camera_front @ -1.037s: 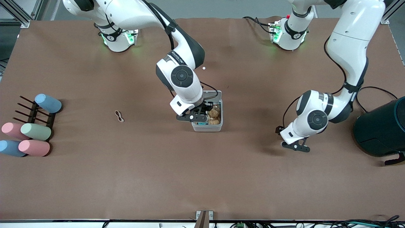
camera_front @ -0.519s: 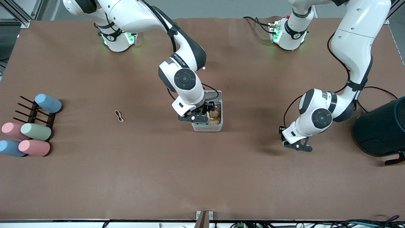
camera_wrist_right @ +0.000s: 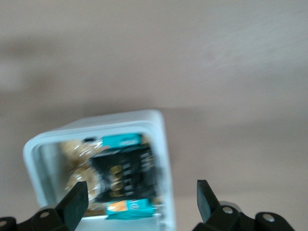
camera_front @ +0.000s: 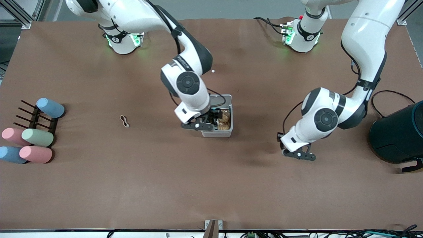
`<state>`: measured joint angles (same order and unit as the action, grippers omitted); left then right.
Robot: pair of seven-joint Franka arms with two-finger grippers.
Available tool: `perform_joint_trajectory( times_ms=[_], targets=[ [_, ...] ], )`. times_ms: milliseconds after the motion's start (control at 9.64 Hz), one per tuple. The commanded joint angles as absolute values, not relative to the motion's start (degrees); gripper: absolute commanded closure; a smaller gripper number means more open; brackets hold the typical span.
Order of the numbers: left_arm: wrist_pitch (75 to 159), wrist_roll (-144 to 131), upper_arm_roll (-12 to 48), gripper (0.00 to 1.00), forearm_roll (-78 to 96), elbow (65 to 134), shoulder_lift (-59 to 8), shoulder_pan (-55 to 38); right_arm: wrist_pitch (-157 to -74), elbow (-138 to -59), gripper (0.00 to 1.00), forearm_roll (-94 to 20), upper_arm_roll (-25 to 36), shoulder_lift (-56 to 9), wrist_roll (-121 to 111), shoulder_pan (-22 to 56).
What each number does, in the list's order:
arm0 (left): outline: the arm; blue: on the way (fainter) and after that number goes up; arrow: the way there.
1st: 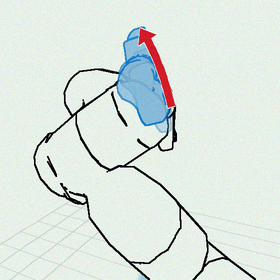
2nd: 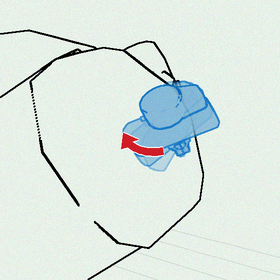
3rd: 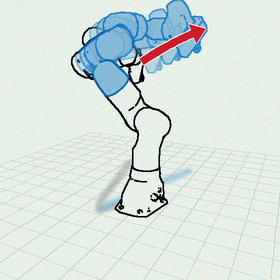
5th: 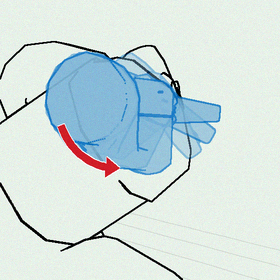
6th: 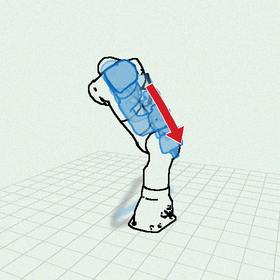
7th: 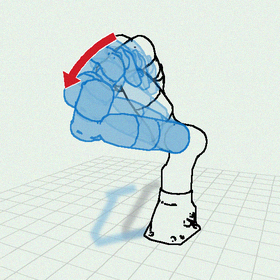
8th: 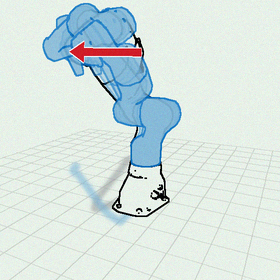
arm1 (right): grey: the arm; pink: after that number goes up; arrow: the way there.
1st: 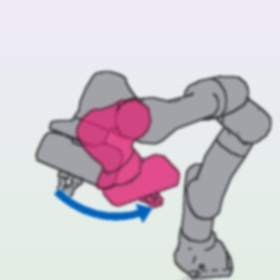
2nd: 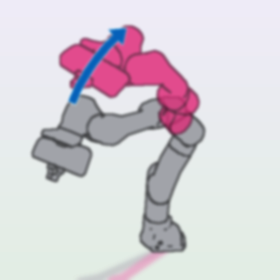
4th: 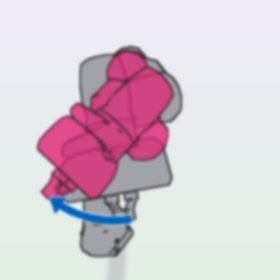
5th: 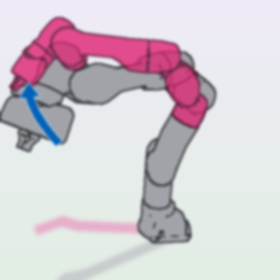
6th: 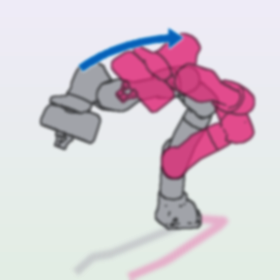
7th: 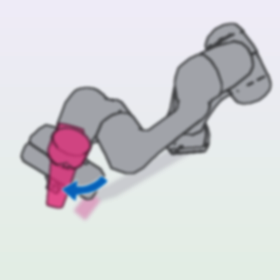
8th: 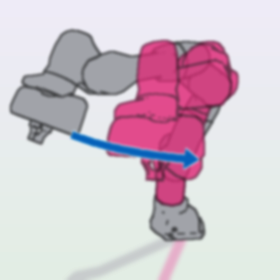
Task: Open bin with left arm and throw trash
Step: 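Release the packet into the bin while the left gripper grasps the tape, then drop the tape into the bin while the right gripper grasps the clip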
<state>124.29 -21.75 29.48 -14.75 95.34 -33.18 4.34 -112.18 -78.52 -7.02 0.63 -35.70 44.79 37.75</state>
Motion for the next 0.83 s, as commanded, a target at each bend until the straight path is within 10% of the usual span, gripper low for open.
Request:
perform_joint_trajectory(
  times_ms=[0, 726],
  targets=[
    [122.52, -36.66, 35.83, 1.0, -15.29, 93.52, -33.92, 2.56, -106.09, -85.47, 0.01, -7.03, 0.09, -29.29, 43.69, 28.78],
    [123.22, -57.13, 35.42, 0.88, -17.22, 91.23, -36.73, -11.16, -140.51, -128.03, 0.01, -4.48, 0.26, -16.96, -5.65, 8.72]
  ],
)
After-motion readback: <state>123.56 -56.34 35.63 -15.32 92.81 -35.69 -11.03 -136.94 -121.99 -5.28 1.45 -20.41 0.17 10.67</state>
